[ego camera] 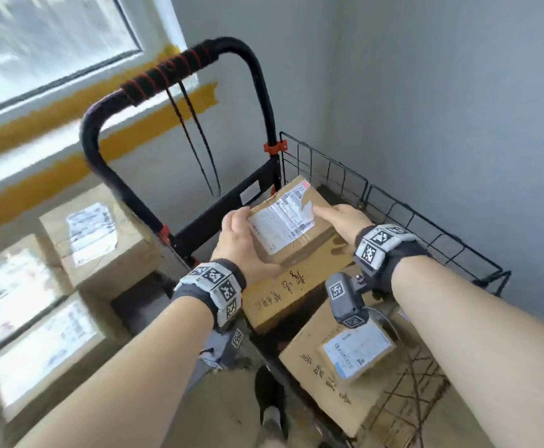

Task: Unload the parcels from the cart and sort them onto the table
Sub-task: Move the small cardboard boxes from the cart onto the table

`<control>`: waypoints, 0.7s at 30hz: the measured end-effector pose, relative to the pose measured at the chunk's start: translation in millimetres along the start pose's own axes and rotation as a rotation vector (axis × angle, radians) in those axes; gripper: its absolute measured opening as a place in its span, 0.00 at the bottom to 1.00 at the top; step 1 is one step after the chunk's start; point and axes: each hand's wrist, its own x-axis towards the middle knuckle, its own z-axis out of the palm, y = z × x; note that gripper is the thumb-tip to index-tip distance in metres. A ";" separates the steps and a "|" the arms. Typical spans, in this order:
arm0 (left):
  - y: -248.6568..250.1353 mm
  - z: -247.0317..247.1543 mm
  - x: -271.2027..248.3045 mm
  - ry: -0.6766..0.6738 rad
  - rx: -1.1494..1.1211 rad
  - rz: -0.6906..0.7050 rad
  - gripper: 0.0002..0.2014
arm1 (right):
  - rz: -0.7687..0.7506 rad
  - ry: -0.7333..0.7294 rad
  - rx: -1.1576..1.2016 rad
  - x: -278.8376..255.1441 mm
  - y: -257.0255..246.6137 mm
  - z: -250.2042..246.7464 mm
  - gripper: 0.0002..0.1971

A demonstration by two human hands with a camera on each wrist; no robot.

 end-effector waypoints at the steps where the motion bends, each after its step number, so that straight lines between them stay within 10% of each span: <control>1: -0.5 -5.9 -20.7 0.024 -0.016 -0.011 0.56 | -0.009 -0.056 0.020 -14.2 -1.3 3.6 0.22; 6: -18.4 -27.4 -119.0 0.150 -0.068 -0.096 0.53 | -0.085 -0.211 0.025 -72.5 1.0 47.4 0.13; 15: -94.0 -50.1 -248.0 0.284 -0.042 -0.378 0.41 | -0.062 -0.453 0.027 -145.5 43.5 168.8 0.30; 21: -160.9 -63.8 -287.0 0.154 0.153 -0.482 0.41 | -0.027 -0.489 -0.071 -169.8 53.3 234.4 0.24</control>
